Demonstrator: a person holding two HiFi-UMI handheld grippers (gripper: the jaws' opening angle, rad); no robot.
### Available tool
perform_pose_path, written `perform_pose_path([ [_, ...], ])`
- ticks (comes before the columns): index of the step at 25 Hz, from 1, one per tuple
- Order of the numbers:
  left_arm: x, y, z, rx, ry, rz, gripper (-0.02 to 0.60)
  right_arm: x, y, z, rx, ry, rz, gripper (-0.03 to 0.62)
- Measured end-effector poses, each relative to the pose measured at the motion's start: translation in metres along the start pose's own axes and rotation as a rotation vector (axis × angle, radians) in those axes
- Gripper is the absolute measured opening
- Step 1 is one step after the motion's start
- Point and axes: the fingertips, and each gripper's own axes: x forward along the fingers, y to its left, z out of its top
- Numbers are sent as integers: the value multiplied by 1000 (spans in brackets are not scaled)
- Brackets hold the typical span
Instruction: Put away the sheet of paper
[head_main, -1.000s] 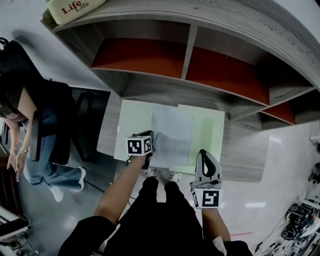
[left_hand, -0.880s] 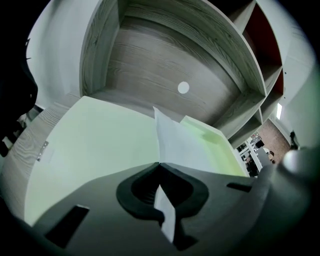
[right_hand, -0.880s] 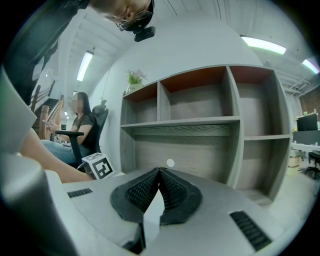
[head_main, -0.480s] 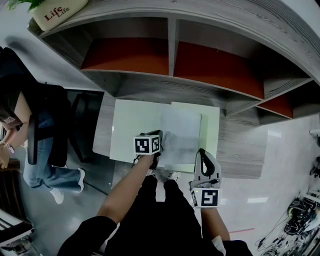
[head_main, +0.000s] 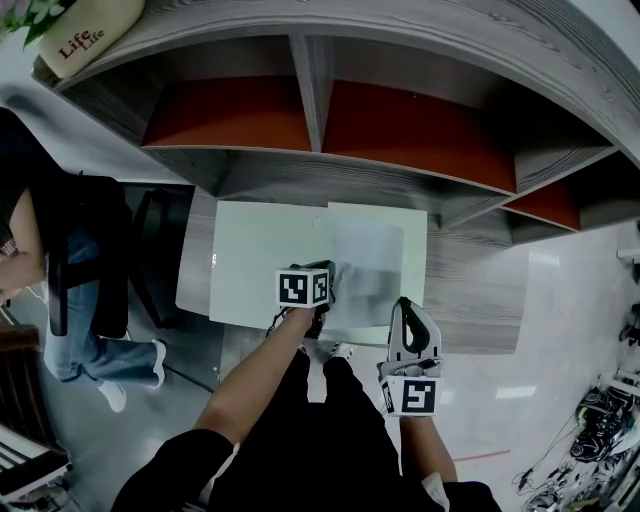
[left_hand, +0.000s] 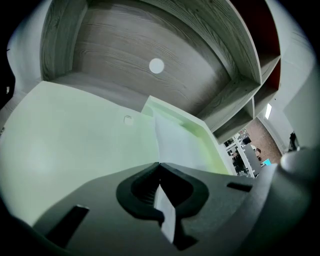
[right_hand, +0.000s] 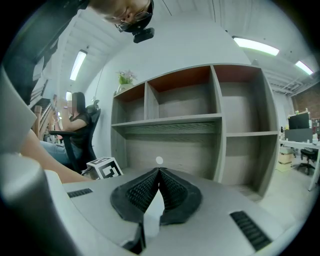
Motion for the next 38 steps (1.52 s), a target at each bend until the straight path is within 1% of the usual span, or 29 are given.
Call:
perform_pose_path([
  [3, 6, -7, -1, -7, 6, -9, 8, -2, -4, -4, -7, 20, -1, 17],
  [7, 12, -14, -5, -4, 28, -32, 10, -1, -9, -1, 8, -2, -14, 17],
  [8, 13, -16, -6, -1, 37, -46, 33, 0, -10, -1, 7, 0, -14, 17],
  [10, 14, -19, -9, 5, 54, -71, 186, -1, -9, -4, 1, 16, -8, 17],
  [11, 13, -19, -10, 13, 56, -73, 201, -1, -8, -5, -3, 25, -4, 17],
  [13, 8, -16, -7, 45, 46, -51, 252, 1, -6, -2, -4, 20, -1, 17],
  [14, 3, -14, -4, 65, 34, -35, 263, 2, -5, 0, -1, 7, -1, 17],
  [17, -15, -7, 7, 109, -17, -1, 265, 7, 0, 8, -1, -21, 9, 17],
  [20, -38, -7, 20, 131, -88, -4, 265, 11, 8, 15, -7, -31, 22, 17],
  [23, -68, -15, 38, 159, -192, -38, 253, 17, 20, 27, -12, -56, 41, 17],
  [25, -92, -22, 50, 181, -270, -55, 221, 20, 30, 35, -18, -71, 58, 17],
  [26, -106, -25, 55, 195, -311, -59, 198, 22, 34, 39, -22, -79, 66, 17],
  [28, -134, -29, 65, 223, -400, -57, 125, 24, 45, 48, -31, -96, 85, 17],
  [30, -162, -32, 72, 248, -489, -50, 68, 25, 55, 57, -44, -114, 104, 17],
  [31, -177, -35, 74, 260, -530, -50, 27, 24, 61, 61, -49, -120, 112, 17],
  [32, -191, -38, 74, 272, -567, -56, 8, 22, 66, 65, -53, -125, 118, 17],
  [35, -231, -52, 69, 306, -654, -92, 6, 15, 79, 77, -62, -135, 127, 17],
  [38, -264, -57, 76, 348, -715, -91, 6, 19, 95, 96, -75, -165, 149, 17],
])
